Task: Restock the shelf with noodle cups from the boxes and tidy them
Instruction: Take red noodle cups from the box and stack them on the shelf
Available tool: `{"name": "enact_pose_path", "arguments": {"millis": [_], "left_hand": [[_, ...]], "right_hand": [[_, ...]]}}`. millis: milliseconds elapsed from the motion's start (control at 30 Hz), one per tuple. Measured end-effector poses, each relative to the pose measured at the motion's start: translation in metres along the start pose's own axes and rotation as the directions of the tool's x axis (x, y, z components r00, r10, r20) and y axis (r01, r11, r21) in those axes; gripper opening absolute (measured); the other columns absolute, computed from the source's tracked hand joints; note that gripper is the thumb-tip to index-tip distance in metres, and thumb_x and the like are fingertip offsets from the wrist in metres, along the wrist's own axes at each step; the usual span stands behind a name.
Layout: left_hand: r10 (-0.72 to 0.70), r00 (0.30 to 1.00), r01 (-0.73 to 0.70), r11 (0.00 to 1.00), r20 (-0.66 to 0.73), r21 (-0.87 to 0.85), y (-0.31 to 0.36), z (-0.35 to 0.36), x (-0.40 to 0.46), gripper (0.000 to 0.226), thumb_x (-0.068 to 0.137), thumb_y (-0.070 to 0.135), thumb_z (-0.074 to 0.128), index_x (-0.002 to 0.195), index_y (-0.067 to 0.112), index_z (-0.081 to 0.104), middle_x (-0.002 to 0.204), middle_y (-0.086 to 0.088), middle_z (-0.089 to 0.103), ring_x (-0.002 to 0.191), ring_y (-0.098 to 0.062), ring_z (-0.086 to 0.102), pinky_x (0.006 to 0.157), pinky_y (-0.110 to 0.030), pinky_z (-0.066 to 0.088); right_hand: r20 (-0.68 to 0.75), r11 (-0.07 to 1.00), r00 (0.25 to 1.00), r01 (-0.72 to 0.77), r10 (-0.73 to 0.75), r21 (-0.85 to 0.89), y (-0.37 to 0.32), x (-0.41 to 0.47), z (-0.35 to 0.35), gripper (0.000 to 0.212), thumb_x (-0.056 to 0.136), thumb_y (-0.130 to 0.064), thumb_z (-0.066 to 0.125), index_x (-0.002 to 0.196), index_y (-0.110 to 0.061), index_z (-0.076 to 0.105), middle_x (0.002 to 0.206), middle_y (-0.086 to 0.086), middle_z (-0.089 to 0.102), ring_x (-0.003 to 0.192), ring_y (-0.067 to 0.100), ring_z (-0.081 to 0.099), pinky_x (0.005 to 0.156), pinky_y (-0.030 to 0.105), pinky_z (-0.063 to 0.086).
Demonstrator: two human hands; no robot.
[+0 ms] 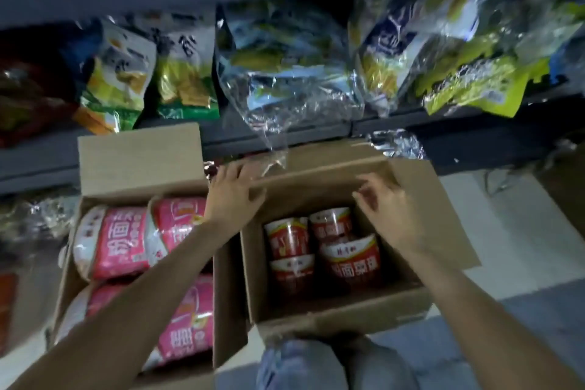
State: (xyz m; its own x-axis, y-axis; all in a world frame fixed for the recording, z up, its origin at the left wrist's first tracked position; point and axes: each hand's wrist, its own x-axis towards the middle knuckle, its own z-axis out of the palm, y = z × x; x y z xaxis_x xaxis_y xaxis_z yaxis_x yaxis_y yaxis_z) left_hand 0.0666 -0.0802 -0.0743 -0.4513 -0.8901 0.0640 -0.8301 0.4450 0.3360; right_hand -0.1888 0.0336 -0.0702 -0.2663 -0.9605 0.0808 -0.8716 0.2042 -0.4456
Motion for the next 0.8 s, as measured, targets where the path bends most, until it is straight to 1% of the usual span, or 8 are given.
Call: {"name": "enact_pose_path", "arguments": {"millis": [133,300,400,467,567,633,733,800], "left_hand": [[-0.159,0.981,0.147,0.984,0.112,0.105,-0.014,0.030,-0.011,0.060,0.086,0.033,0.062,0.138,0.010,0.043,0.136,-0.016,0.045,0.122,-0.038,0.041,0.108,-0.045,0.025],[-0.106,0.992,0.097,0.988,0.069,0.120,-0.018,0.043,-0.019,0.050,0.088,0.021,0.060,0.135,0.011,0.047,0.118,-0.015,0.055,0.110,-0.035,0.052,0.098,-0.045,0.037],[-0.036,0.999,0.033,0.987,0.018,0.157,-0.022,0.046,-0.017,0.051,0.081,0.008,0.065,0.131,0.007,0.052,0.108,-0.019,0.058,0.097,-0.040,0.054,0.089,-0.049,0.043],[-0.010,1.000,0.010,0.986,-0.003,0.167,-0.022,0.047,-0.017,0.050,0.080,0.006,0.065,0.129,0.006,0.053,0.106,-0.021,0.058,0.094,-0.041,0.054,0.086,-0.049,0.045],[-0.034,0.999,0.034,0.986,-0.003,0.165,-0.020,0.048,-0.019,0.048,0.083,0.010,0.063,0.129,0.006,0.052,0.109,-0.020,0.057,0.096,-0.040,0.055,0.085,-0.048,0.045],[-0.061,0.997,0.054,0.987,0.042,0.148,-0.019,0.046,-0.019,0.050,0.084,0.014,0.062,0.132,0.008,0.050,0.113,-0.019,0.056,0.100,-0.039,0.054,0.087,-0.047,0.044],[-0.145,0.982,0.132,0.985,0.123,0.108,-0.012,0.036,-0.016,0.063,0.086,0.035,0.061,0.142,0.014,0.039,0.133,-0.014,0.047,0.123,-0.033,0.039,0.103,-0.045,0.033],[-0.170,0.970,0.175,0.984,0.172,-0.012,0.001,0.023,-0.019,0.080,0.082,0.048,0.064,0.147,0.017,0.028,0.148,-0.010,0.031,0.138,-0.029,0.021,0.114,-0.043,0.021]], "right_hand": [[0.308,0.968,0.926,-0.166,0.218,-0.187,0.022,-0.008,0.037,0.052,0.087,-0.042,0.063,0.133,-0.025,0.046,0.119,0.006,0.061,0.104,0.032,0.061,0.084,0.042,0.052],[0.662,0.865,0.556,-0.337,0.502,-0.373,0.038,-0.012,0.098,0.096,0.075,-0.057,0.070,0.149,-0.030,0.015,0.151,0.015,0.023,0.133,0.040,0.035,0.105,0.048,0.038],[0.708,0.834,0.447,-0.361,0.547,-0.417,0.040,-0.011,0.131,0.106,0.071,-0.063,0.070,0.151,-0.033,0.006,0.156,0.015,0.005,0.140,0.048,0.010,0.110,0.061,0.024],[0.662,0.815,0.477,-0.354,0.579,-0.458,0.041,-0.009,0.140,0.091,0.078,-0.060,0.066,0.149,-0.029,0.020,0.154,0.012,0.014,0.138,0.048,0.010,0.109,0.061,0.026],[0.598,0.831,0.577,-0.366,0.556,-0.418,0.045,-0.006,0.138,0.058,0.086,-0.049,0.062,0.135,-0.019,0.050,0.139,0.010,0.043,0.128,0.038,0.033,0.103,0.046,0.039],[0.595,0.870,0.635,-0.375,0.493,-0.320,0.039,-0.004,0.121,0.060,0.078,-0.058,0.065,0.126,-0.022,0.058,0.129,0.007,0.056,0.121,0.031,0.044,0.096,0.036,0.039],[0.496,0.910,0.787,-0.415,0.367,-0.014,0.019,-0.005,0.077,0.060,0.073,-0.055,0.073,0.122,-0.023,0.064,0.127,0.005,0.059,0.118,0.023,0.053,0.101,0.035,0.040],[0.371,0.860,0.869,-0.436,0.326,0.265,0.004,-0.012,0.038,0.055,0.070,-0.045,0.079,0.120,-0.025,0.066,0.127,0.000,0.055,0.114,0.016,0.055,0.097,0.028,0.044]]}}
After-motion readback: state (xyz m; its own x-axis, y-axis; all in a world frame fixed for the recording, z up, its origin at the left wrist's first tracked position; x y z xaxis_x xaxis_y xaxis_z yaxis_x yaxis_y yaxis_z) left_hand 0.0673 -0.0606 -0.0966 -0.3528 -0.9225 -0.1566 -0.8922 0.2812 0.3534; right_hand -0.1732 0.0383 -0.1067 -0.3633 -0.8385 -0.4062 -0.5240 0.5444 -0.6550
